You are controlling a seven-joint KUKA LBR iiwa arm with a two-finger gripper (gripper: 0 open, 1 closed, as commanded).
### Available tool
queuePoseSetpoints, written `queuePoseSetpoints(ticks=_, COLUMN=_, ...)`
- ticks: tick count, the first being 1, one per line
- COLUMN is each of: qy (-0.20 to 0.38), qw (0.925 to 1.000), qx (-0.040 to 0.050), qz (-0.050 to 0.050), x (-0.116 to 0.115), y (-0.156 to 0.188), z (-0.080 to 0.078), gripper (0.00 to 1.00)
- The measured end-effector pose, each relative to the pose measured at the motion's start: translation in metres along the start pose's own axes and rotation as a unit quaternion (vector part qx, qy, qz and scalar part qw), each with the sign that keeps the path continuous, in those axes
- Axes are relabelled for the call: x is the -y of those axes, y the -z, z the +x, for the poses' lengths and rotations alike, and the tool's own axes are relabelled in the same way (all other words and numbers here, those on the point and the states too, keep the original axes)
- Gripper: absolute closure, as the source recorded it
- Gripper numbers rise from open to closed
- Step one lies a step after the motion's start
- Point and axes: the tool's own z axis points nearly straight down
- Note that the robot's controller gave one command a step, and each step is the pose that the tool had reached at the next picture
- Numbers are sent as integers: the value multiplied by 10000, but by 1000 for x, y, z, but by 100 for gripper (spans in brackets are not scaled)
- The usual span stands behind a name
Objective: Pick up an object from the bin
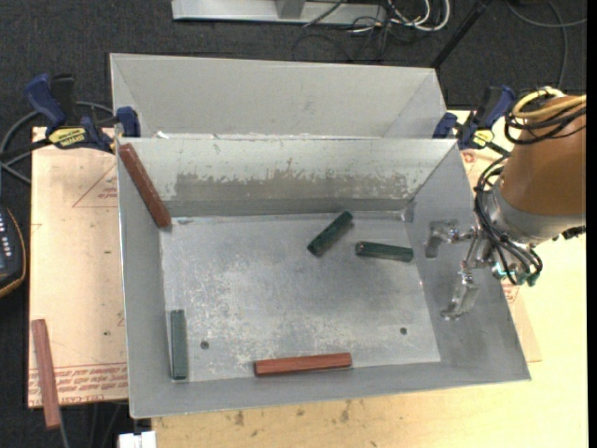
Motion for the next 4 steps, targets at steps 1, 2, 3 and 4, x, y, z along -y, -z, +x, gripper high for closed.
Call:
queuePoseSetpoints(ticks=1, qy=101, qw=9999, qx=13, qz=-12, x=-47, y=-105, z=-50, gripper=0)
queuePoseSetpoints(ticks=2, qy=-1262, qw=9920, qx=64, qz=-7, x=-55, y=-113, z=-119, gripper=0)
queuePoseSetpoints(ticks=3, qy=40, qw=10000, qx=49, qz=-2, x=-111, y=-114, z=-118, gripper=0)
queuePoseSetpoints(ticks=4, qy=38, qw=10000, qx=50, qz=4, x=-110, y=-114, z=-118, gripper=0)
